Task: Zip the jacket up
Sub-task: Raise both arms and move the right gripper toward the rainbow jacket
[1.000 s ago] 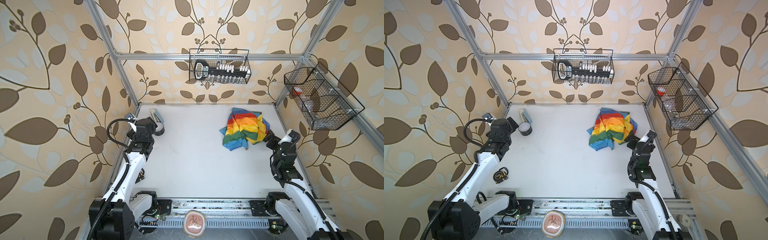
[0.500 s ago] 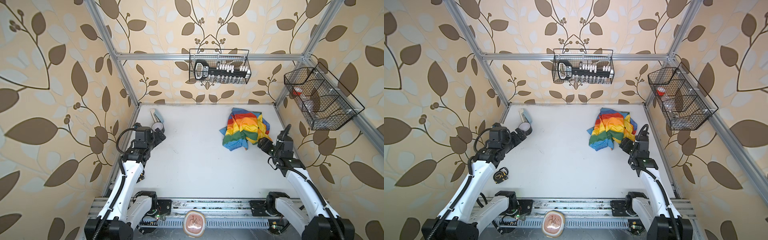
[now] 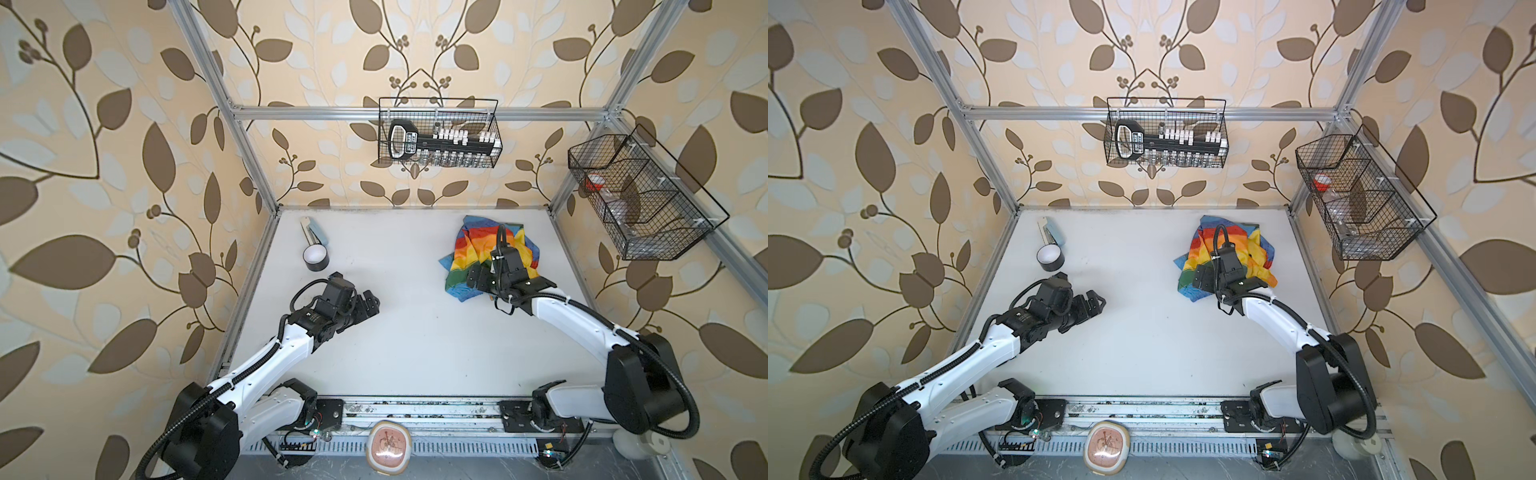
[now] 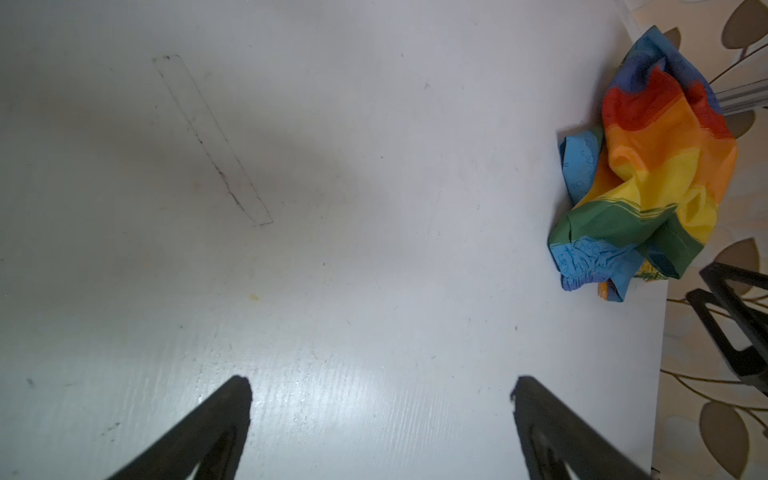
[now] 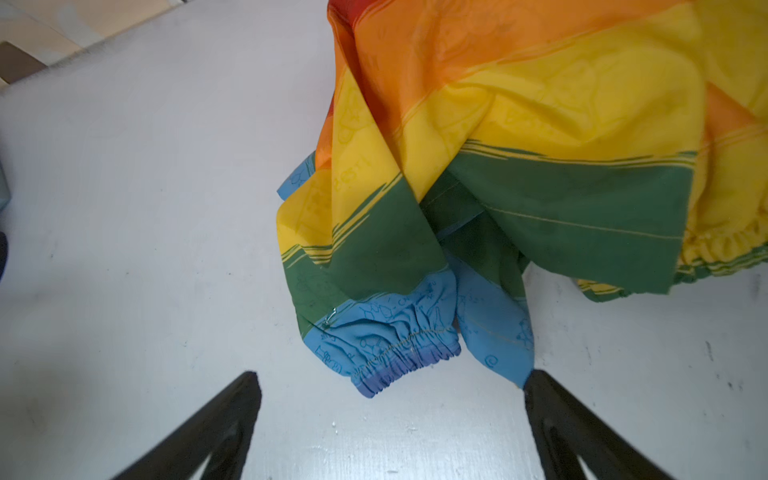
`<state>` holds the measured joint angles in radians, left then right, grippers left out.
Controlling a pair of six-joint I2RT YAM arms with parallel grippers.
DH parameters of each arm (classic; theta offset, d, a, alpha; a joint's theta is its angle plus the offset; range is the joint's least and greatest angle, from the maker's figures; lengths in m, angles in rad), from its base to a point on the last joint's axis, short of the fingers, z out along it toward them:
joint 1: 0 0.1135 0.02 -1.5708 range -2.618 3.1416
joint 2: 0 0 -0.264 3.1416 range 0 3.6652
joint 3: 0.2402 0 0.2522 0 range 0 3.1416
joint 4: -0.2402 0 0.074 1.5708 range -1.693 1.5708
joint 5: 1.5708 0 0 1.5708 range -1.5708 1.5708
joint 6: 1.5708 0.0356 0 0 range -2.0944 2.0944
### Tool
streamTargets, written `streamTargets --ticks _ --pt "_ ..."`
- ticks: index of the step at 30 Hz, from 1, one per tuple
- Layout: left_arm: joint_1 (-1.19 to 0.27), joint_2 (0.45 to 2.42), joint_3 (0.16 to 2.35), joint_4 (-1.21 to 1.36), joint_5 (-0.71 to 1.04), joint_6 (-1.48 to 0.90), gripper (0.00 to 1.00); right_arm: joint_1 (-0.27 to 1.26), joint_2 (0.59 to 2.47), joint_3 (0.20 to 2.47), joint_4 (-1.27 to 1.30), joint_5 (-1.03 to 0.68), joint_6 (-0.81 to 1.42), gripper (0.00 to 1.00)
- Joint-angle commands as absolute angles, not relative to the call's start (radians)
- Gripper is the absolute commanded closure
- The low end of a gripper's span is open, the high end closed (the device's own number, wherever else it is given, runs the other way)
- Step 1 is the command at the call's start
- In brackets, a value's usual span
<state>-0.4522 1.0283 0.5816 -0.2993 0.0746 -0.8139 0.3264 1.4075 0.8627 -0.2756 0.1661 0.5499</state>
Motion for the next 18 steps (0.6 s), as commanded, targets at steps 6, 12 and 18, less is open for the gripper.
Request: streamTargets --ticks 6,12,18 --pt "-0.456 0.986 0.588 -0.266 0.05 -0.828 0.01 0.351 1.615 0.963 -0.269 0.235 0.561 0.06" --pt "-0.455 0.973 0.587 -0.285 0.032 -0.828 0.01 0.386 1.724 1.008 -0.25 0.197 0.578 0.46" --pt "-0.453 0.969 0.606 -0.315 0.001 -0.81 0.01 0.474 1.741 1.031 -0.242 0.169 0.587 0.8"
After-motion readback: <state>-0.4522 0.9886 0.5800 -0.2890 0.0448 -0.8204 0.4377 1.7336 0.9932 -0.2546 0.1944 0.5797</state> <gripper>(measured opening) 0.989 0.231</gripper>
